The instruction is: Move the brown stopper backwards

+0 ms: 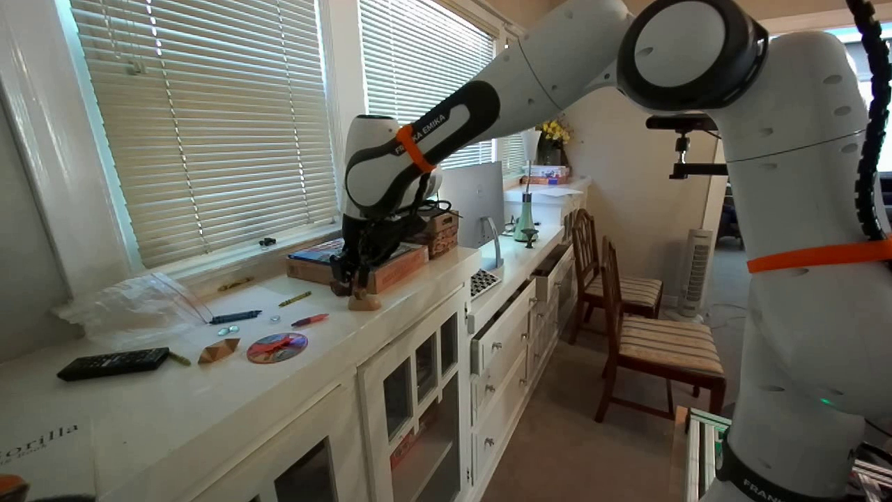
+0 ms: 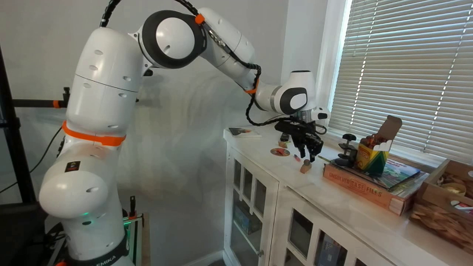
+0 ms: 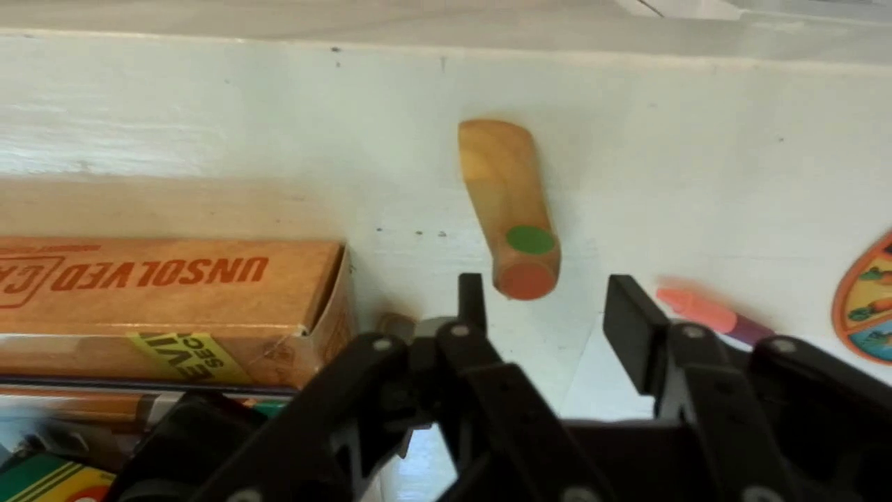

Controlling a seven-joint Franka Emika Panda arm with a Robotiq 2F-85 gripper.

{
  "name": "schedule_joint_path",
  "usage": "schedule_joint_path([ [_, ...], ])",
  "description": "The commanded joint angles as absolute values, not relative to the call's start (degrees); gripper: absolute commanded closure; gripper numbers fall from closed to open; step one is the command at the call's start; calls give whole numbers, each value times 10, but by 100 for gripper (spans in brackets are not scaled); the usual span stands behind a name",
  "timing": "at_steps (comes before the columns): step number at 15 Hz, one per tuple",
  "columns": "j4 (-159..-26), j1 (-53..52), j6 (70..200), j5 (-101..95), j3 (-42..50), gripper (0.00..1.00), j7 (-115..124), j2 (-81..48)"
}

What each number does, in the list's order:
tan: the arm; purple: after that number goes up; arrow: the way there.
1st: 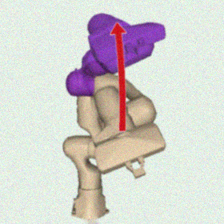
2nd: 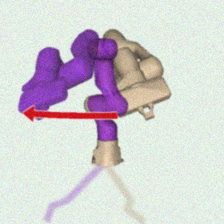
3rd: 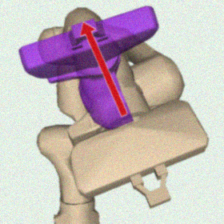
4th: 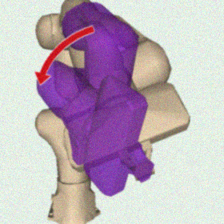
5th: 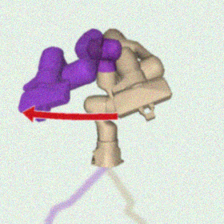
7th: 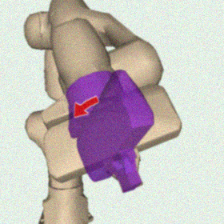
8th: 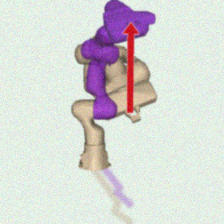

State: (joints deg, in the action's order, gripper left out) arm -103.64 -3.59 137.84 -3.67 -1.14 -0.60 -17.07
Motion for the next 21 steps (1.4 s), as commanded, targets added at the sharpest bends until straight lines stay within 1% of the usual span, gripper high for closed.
schedule_joint_path([
  [1, -1023, -41, 1350, -58, -4, 56, 22, -179],
  [2, -1023, -41, 1346, -60, -3, 60, 26, -179],
  [3, -1023, -41, 1343, -61, -3, 57, 28, -179],
  [6, -1022, -41, 1330, -65, -2, 57, 34, -177],
  [7, -1022, -40, 1327, -63, -2, 72, 35, -177],
  [8, -1022, -39, 1328, -59, -4, 82, 34, -178],
  [9, -1022, -39, 1329, -57, -5, 83, 34, -178],
  [11, -1024, -36, 1342, -50, -7, 99, 31, -180],
  [12, -1024, -36, 1347, -49, -7, 94, 28, -179],
  [21, -979, -33, 1402, -32, -27, 94, -12, -196],
])
